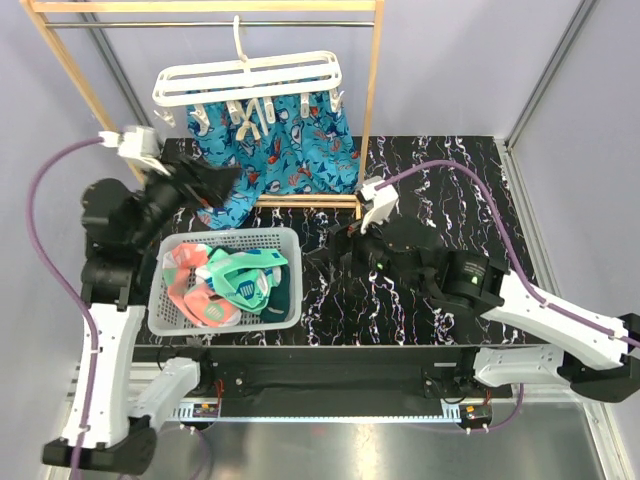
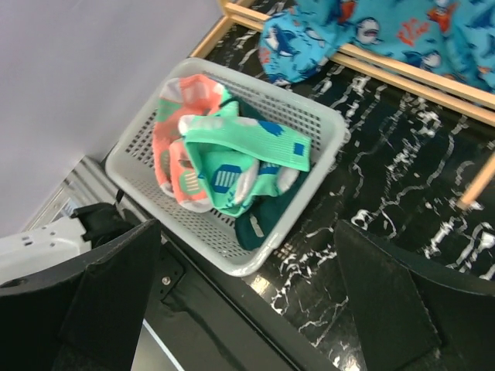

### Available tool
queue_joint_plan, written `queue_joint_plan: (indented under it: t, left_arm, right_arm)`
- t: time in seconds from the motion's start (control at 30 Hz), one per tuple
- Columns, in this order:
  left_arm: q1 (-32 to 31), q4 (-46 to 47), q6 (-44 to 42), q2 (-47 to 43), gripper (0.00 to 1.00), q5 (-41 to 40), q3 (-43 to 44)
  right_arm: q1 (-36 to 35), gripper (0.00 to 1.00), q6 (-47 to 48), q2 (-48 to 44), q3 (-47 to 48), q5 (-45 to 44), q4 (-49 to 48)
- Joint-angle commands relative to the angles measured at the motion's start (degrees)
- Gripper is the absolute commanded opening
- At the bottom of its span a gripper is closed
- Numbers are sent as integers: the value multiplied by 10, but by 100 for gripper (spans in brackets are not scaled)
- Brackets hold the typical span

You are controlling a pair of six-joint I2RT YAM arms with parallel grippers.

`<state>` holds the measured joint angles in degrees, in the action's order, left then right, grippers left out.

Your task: Remove the socks clipped to the hanger

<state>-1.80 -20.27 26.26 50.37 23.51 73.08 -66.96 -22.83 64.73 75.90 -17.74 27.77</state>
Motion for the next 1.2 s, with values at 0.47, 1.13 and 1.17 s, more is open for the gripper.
queue_joint_plan:
  t: [0.47, 1.13, 1.17]
  left_arm:
    - [-321, 126, -51, 7, 99, 90, -137]
    - [-323, 71, -93, -48, 99, -7, -131]
    - [-323, 67, -95, -50, 99, -9, -128]
  right_arm:
    - [2, 100, -42, -112, -75, -233, 47]
    - [1, 100, 2, -194, -104, -266, 44]
    - [1, 100, 2, -189, -102, -266, 47]
